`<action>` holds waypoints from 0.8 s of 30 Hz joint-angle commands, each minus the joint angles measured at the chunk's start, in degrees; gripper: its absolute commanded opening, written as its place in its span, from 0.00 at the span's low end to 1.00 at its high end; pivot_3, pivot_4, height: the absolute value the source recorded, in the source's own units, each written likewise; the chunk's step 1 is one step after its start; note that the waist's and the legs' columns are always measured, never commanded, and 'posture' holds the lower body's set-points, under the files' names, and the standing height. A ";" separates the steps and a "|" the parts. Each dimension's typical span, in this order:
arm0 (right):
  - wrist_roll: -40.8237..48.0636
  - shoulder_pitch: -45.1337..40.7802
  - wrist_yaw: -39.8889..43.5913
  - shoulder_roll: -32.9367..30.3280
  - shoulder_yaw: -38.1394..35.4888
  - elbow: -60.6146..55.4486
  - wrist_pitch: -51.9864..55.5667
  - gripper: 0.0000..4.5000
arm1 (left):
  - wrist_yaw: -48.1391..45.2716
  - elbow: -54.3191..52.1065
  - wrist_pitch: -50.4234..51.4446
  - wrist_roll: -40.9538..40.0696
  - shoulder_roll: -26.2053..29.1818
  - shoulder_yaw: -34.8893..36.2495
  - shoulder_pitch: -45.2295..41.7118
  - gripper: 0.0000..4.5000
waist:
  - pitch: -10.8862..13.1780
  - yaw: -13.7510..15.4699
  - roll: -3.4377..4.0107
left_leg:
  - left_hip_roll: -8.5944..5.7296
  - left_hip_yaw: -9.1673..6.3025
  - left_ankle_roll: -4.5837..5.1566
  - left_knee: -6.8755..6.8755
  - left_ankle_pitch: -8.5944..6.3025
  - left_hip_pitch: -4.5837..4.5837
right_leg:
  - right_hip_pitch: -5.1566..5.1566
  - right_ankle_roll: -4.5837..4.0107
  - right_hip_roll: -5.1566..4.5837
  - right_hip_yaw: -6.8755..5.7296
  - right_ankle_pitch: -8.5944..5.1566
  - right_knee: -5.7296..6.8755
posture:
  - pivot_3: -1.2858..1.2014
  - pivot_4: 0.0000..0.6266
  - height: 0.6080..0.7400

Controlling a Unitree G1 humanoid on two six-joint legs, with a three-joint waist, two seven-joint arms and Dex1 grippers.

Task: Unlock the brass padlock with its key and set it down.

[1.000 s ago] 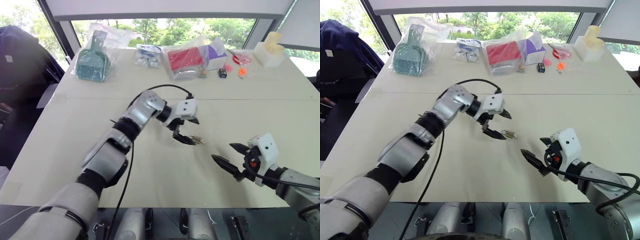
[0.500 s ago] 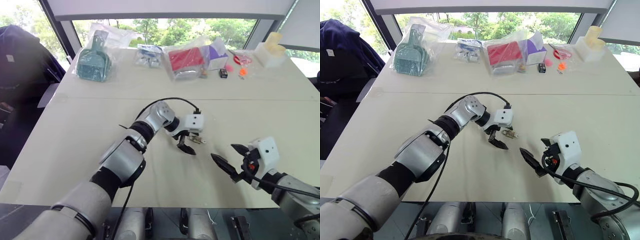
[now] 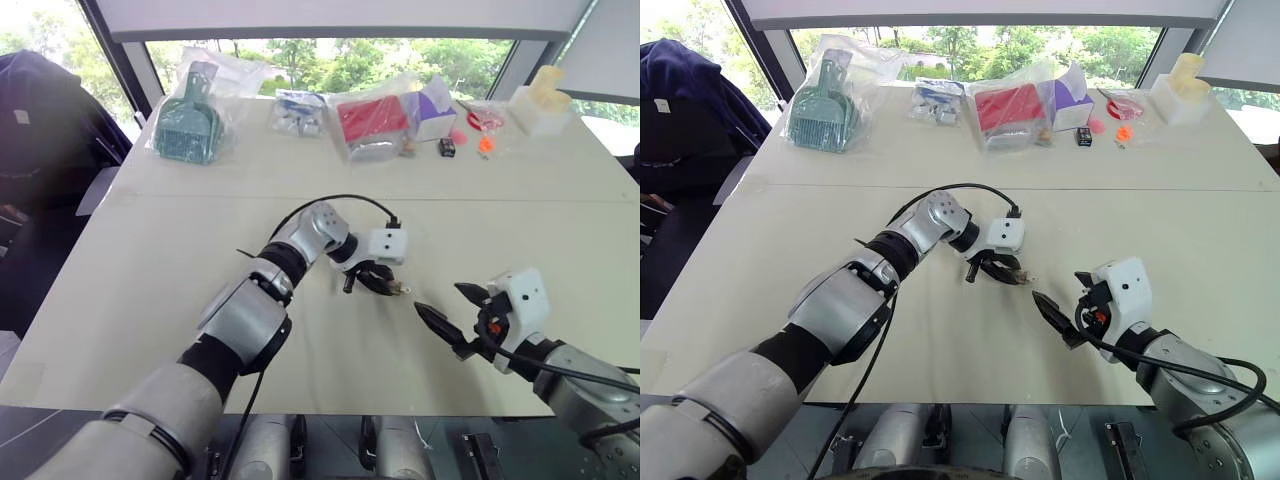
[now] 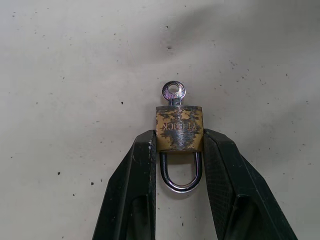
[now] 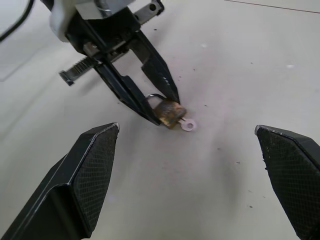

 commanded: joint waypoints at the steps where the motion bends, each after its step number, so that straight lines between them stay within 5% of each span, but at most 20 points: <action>1: 5.48 -3.96 -1.99 2.84 -1.19 1.08 0.01 1.00 | 0.76 -3.38 -4.07 -2.65 2.44 4.17 -0.13 0.17 | 0.01 -0.08 -0.01 | 0.00 0.00 0.00 0.00 0.00 0.00 | 0.00 0.00 0.00 0.00 0.01 0.01 | 0.52 0.24 0.96; 9: 22.75 -15.12 -9.05 7.45 -3.12 7.68 0.21 1.00 | -10.63 -26.67 -3.45 -15.97 15.17 14.01 4.95 0.17 | -0.01 -0.38 0.08 | 0.04 0.01 -0.02 -0.09 0.01 -0.09 | -0.20 -0.01 0.00 0.00 0.02 0.14 | 0.52 0.24 0.96; 16: 39.49 -25.04 -17.24 11.21 -1.57 13.34 -4.15 1.00 | -8.75 -49.30 6.95 -21.10 22.21 15.73 12.41 0.17 | -0.01 -0.10 0.10 | -0.02 0.02 -0.03 0.00 0.02 -0.04 | -0.06 -0.03 -0.03 0.01 0.04 0.13 | 0.52 0.24 0.96; 24: 43.11 -26.33 -19.04 11.27 3.72 14.52 -6.22 1.00 | -4.09 -63.72 13.80 -23.53 24.89 15.30 18.04 0.17 | -0.02 -0.40 0.11 | -0.03 0.02 -0.06 -0.01 0.05 0.06 | 0.08 0.10 0.04 0.00 0.12 0.13 | 0.52 0.24 0.96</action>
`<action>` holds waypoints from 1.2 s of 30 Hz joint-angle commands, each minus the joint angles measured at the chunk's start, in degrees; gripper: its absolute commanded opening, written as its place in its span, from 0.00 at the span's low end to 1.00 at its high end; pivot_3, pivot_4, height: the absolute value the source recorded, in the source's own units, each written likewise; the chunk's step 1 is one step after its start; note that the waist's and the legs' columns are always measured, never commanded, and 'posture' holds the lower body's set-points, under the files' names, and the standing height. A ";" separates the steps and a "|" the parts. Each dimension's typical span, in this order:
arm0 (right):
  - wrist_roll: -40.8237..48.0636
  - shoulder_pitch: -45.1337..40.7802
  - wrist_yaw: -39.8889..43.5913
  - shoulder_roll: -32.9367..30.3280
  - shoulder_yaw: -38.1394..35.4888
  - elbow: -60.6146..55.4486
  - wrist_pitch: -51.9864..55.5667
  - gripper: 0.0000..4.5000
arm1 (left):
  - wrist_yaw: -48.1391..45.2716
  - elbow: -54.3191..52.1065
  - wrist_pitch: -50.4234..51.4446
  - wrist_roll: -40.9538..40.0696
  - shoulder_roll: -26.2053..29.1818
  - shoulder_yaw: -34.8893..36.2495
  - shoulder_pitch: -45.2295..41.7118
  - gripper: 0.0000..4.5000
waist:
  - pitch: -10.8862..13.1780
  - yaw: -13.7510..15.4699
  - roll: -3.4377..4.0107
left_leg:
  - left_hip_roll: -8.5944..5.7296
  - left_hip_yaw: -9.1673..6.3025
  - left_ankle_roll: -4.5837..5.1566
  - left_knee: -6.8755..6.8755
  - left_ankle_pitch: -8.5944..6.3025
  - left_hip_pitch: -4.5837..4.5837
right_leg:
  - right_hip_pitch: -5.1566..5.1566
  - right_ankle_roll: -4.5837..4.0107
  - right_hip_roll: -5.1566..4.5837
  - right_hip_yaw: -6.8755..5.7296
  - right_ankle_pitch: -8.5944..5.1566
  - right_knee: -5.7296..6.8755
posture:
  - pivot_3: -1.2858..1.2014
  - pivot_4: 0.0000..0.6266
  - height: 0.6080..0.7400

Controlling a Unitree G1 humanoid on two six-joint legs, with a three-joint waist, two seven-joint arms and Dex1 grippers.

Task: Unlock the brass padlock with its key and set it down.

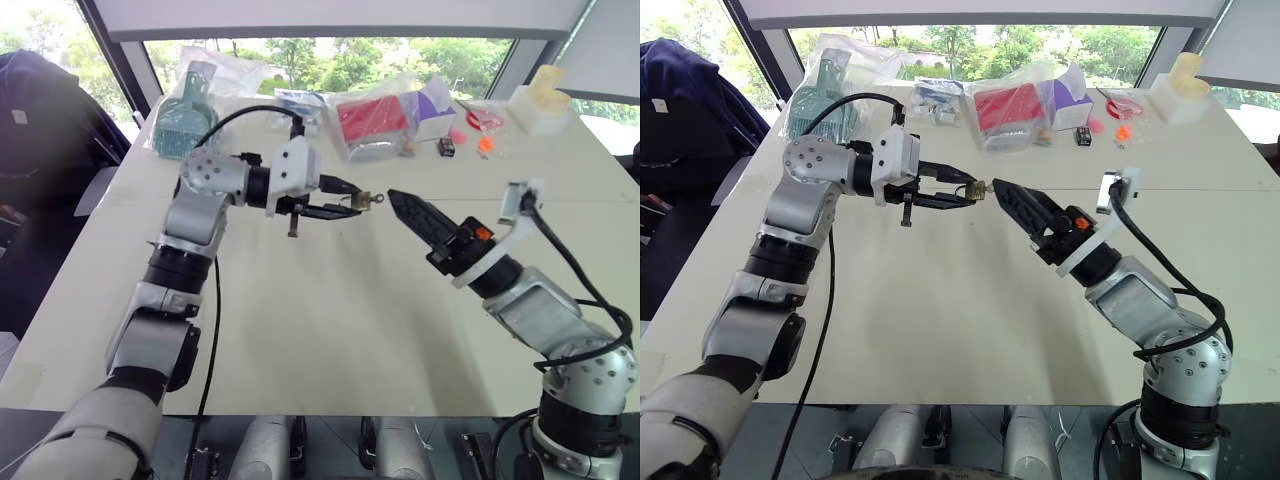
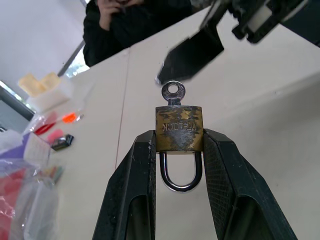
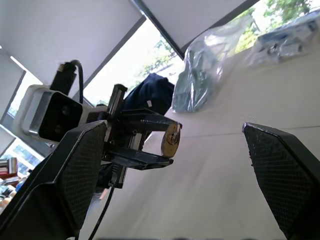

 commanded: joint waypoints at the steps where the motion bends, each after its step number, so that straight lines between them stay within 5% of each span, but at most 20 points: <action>1: 2.19 -0.48 -0.29 -0.31 1.00 -0.82 -1.95 1.00 | 2.22 -5.06 1.98 -1.94 0.90 0.57 0.22 0.17 | 0.00 -0.01 0.00 | 0.00 0.00 -0.01 0.00 0.01 0.00 | 0.00 -0.01 0.01 0.00 -0.01 0.00 | 0.52 0.24 0.96; 5: 2.10 -0.37 -0.01 -0.35 2.09 -0.34 -3.04 1.00 | 3.39 -6.98 3.29 -2.95 1.19 0.39 0.84 0.17 | 0.00 -0.08 0.00 | 0.00 -0.01 -0.02 0.00 0.02 0.04 | 0.03 -0.01 0.03 0.00 -0.02 0.00 | 0.52 0.24 0.96; 8: 2.30 -0.03 0.32 -0.37 2.59 -0.28 -3.75 0.81 | 3.92 -8.33 4.02 -3.58 1.12 -0.05 1.31 0.17 | 0.00 -0.17 0.00 | 0.00 0.00 -0.03 0.00 0.02 0.04 | 0.03 0.02 0.04 0.00 0.00 0.00 | 0.52 0.24 0.96; 15: 2.47 -0.10 -0.28 -0.26 3.56 -0.50 -5.34 0.02 | 4.18 -9.71 4.37 -4.50 1.36 -0.59 1.51 0.17 | 0.00 -0.74 0.00 | 0.00 -0.01 -0.06 -0.01 0.04 0.04 | 0.04 0.03 0.05 0.00 -0.01 0.00 | 0.52 0.24 0.96; 36: 1.82 0.78 -7.78 3.96 6.30 0.33 -11.72 0.00 | 14.90 -14.77 -16.35 3.90 1.70 -2.06 4.02 0.17 | -0.01 -1.19 0.02 | 0.01 -0.01 -0.35 -0.04 0.21 0.05 | 0.06 0.03 0.05 0.00 -0.01 -0.01 | 0.52 0.24 0.96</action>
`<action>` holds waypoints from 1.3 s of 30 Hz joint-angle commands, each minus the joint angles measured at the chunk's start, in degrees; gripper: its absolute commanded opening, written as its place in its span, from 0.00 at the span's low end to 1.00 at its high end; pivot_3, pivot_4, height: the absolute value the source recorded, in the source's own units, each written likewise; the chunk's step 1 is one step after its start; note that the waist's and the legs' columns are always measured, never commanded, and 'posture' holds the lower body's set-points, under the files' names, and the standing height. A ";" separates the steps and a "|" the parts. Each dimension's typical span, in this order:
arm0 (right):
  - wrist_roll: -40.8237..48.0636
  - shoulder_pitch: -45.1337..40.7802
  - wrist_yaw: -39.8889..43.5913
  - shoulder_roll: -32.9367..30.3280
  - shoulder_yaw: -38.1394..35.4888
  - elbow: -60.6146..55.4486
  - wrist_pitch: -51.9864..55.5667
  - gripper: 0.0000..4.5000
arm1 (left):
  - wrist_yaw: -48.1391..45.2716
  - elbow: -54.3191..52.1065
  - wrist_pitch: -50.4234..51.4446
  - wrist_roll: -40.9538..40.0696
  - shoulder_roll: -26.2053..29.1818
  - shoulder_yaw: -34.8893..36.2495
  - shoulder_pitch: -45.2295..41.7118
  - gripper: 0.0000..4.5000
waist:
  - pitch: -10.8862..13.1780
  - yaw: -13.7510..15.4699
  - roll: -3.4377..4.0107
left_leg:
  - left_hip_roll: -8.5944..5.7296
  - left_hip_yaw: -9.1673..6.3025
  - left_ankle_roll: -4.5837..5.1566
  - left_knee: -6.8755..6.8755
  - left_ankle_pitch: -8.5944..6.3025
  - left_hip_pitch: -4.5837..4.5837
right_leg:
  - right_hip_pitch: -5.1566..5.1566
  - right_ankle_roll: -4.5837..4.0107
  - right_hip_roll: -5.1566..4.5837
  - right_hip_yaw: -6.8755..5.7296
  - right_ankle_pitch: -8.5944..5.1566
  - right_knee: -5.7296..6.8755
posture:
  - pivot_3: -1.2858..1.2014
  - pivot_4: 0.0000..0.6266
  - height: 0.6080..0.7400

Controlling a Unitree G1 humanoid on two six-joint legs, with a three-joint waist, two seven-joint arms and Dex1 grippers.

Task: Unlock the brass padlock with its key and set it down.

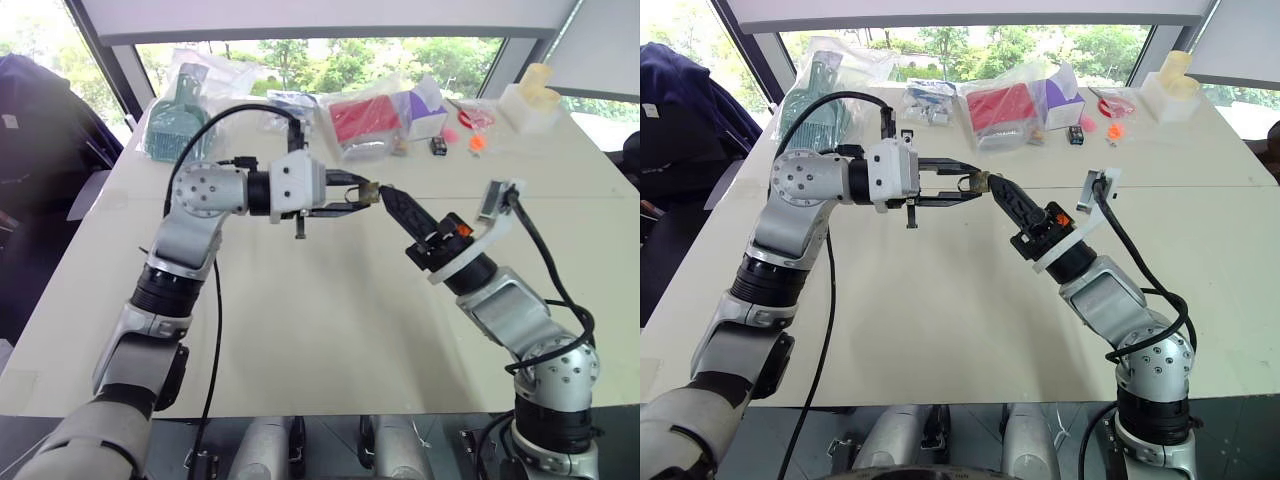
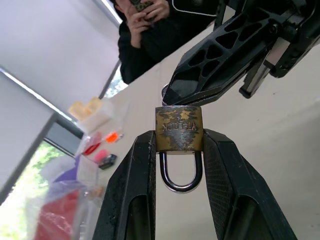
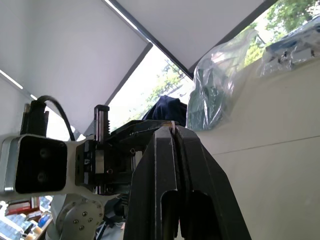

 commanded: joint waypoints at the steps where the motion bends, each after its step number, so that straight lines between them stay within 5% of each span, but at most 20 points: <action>1: 1.32 0.75 -4.43 0.91 -0.77 1.00 -1.50 0.00 | 4.09 -3.92 -10.87 2.18 -0.57 0.45 -0.02 0.17 | 0.00 -0.03 0.01 | 0.00 0.00 0.00 0.00 0.00 0.00 | 0.00 0.00 0.00 0.00 0.00 0.00 | 0.52 0.24 0.96; 16: 15.34 -1.35 -16.39 9.20 -2.57 2.60 -10.29 0.00 | 32.56 5.75 -43.25 28.80 -0.18 0.43 -0.73 0.17 | -0.01 -0.01 0.02 | 0.00 0.04 0.00 -0.03 -0.01 0.01 | 0.00 0.04 -0.01 0.00 0.03 0.01 | 0.52 0.24 0.96; 22: 6.36 -1.83 -6.28 -1.21 -2.72 0.92 -5.11 0.00 | 21.63 11.82 -30.51 16.61 0.40 -2.56 -1.45 0.17 | -0.02 -0.01 0.03 | 0.00 0.06 0.02 -0.02 -0.01 0.01 | 0.01 0.03 -0.03 0.00 0.03 0.00 | 0.52 0.24 0.96; 25: 4.79 -0.79 3.84 -8.56 -2.43 -0.24 -0.76 0.19 | 13.64 12.64 -22.79 9.47 0.80 -3.13 -1.99 0.17 | -0.01 -0.16 0.04 | 0.02 0.11 0.05 -0.03 -0.03 0.01 | -0.03 0.04 -0.03 0.01 0.01 -0.01 | 0.52 0.24 0.96; 32: -7.00 -1.29 11.26 -15.91 0.97 1.86 2.86 0.99 | 6.51 8.49 -13.96 1.97 0.61 -2.86 -1.34 0.17 | 0.00 -0.06 0.05 | 0.05 0.08 0.28 -0.02 -0.16 0.02 | -0.04 0.07 -0.01 0.00 0.02 0.02 | 0.52 0.24 0.96; 39: -11.68 -2.89 13.97 -13.84 2.01 4.08 3.20 0.99 | 5.65 3.69 -11.34 1.01 0.42 -3.32 0.63 0.17 | -0.01 0.03 0.05 | 0.02 0.07 0.29 0.01 -0.17 0.01 | 0.00 0.06 -0.03 0.00 0.02 -0.01 | 0.52 0.24 0.96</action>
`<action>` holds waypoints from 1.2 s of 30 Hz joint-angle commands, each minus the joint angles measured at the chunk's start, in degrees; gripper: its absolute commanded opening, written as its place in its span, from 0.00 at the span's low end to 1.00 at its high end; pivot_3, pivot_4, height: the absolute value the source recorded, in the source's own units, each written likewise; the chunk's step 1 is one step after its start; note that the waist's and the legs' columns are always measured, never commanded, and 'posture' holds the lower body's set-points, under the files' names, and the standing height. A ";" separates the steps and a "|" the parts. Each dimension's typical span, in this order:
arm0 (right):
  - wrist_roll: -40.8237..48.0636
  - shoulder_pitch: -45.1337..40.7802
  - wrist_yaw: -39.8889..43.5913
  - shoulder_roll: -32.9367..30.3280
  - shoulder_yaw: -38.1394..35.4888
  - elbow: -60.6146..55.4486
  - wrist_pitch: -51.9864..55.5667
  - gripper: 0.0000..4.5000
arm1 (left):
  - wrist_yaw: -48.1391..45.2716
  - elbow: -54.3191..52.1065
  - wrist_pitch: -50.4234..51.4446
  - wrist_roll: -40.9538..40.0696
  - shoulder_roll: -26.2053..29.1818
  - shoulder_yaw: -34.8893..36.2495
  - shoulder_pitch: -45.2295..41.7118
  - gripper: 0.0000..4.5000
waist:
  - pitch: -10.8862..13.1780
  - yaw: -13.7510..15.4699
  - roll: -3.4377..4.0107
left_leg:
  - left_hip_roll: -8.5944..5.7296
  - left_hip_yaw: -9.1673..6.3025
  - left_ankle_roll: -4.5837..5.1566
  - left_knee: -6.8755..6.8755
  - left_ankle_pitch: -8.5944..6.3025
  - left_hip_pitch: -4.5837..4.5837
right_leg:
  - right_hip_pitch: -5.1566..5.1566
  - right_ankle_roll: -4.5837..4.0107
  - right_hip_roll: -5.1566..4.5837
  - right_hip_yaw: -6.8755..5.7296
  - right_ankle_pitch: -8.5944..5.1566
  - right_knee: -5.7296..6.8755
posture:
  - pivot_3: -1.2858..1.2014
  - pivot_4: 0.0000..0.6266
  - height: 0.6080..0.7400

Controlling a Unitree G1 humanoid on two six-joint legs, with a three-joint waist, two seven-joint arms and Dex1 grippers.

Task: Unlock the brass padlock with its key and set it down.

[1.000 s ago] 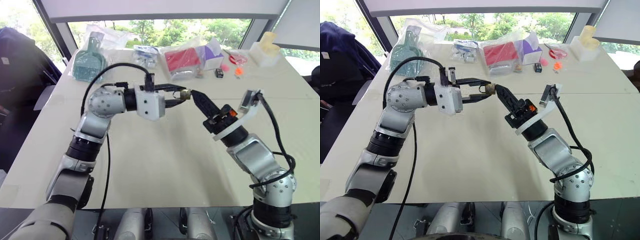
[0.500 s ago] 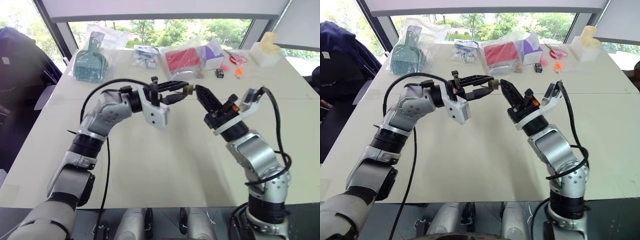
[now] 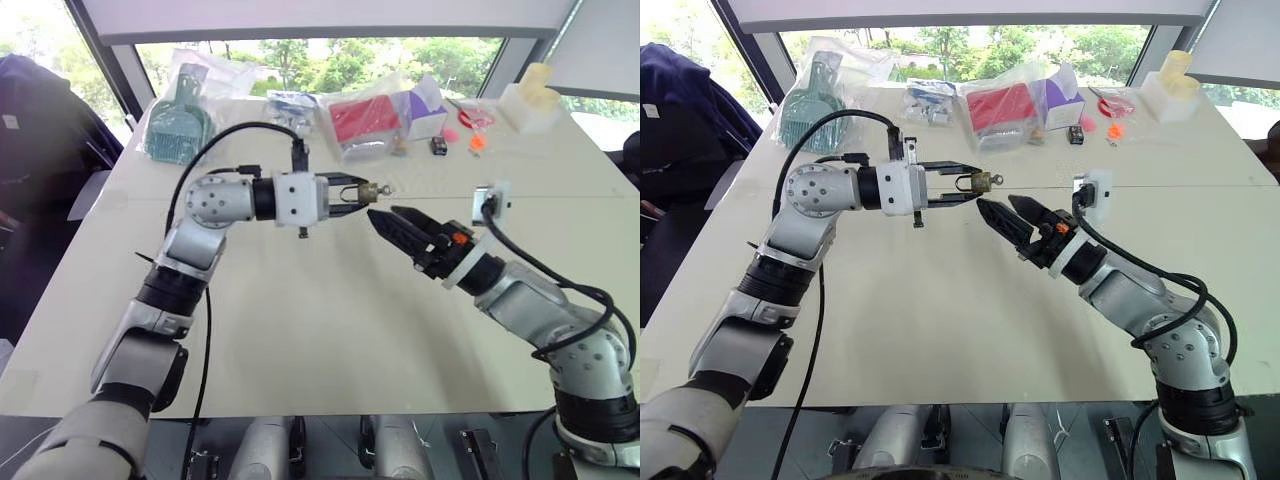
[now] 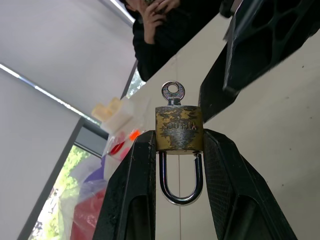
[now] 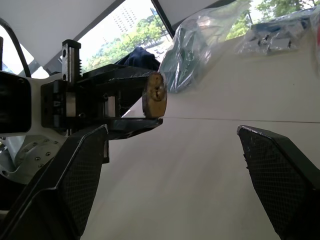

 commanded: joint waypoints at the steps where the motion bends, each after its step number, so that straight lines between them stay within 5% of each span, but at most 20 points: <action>1: -1.72 -1.32 1.55 1.09 -0.59 0.20 -0.28 0.99 | 0.04 -3.62 0.23 -1.10 -0.23 0.15 1.01 0.17 | 0.00 -0.01 0.00 | 0.00 0.00 0.00 0.00 0.00 0.00 | 0.00 0.00 0.00 0.00 0.00 0.00 | 0.52 0.24 0.96; 8: -1.85 -2.08 2.13 3.58 -1.44 1.23 0.30 0.94 | 0.22 -5.65 0.80 -0.93 -0.25 -0.16 2.24 0.17 | 0.00 0.00 0.00 | -0.01 -0.01 -0.01 0.00 0.01 0.00 | 0.01 0.00 0.00 0.00 0.00 0.00 | 0.52 0.24 0.96; 10: -2.00 -2.00 2.21 3.83 -1.31 1.19 0.63 0.81 | 0.22 -5.96 0.71 -0.92 -0.29 -0.23 2.27 0.17 | 0.00 -0.01 0.00 | -0.01 -0.01 -0.01 0.00 0.01 0.00 | 0.01 0.00 0.00 0.00 0.00 0.00 | 0.52 0.24 0.96; 17: -1.97 -1.56 2.56 4.65 -1.16 0.62 1.75 0.01 | 0.40 -5.81 0.13 -0.52 -0.44 -0.28 2.07 0.17 | 0.00 0.00 0.00 | -0.01 -0.01 -0.01 0.00 0.01 0.00 | 0.00 0.00 0.00 0.00 0.00 0.01 | 0.52 0.24 0.96; 19: -2.04 -1.48 2.68 4.77 -1.12 0.56 1.97 0.00 | 0.21 -5.54 -0.14 -0.46 -0.30 -0.28 2.05 0.17 | 0.00 -0.01 0.00 | -0.01 -0.01 -0.01 0.00 0.01 0.00 | 0.01 -0.01 0.00 0.00 0.00 0.00 | 0.52 0.24 0.96; 23: -2.37 -1.46 2.70 5.10 -0.96 0.59 2.20 0.00 | -0.54 -5.32 -0.34 -0.68 0.14 -0.33 2.00 0.58 | 0.00 -0.04 0.00 | -0.01 -0.01 -0.02 0.00 0.01 0.01 | 0.00 -0.01 0.00 0.00 0.00 0.01 | 0.52 0.24 0.96; 28: -3.37 -1.58 2.31 5.74 -1.22 0.96 2.49 0.00 | -0.05 -5.29 3.70 -1.85 0.34 0.88 2.02 0.99 | 0.00 -0.03 0.00 | -0.01 -0.01 -0.02 0.00 0.01 0.00 | 0.00 -0.01 0.00 0.00 0.00 0.01 | 0.52 0.24 0.96; 36: -3.95 -1.78 2.38 6.23 -1.98 1.48 2.65 0.00 | -0.45 -6.70 23.17 -11.96 1.58 6.63 1.09 0.99 | 0.00 -0.07 0.00 | 0.00 -0.02 -0.30 0.00 0.18 0.01 | 0.00 0.01 0.02 0.00 0.00 0.03 | 0.52 0.24 0.96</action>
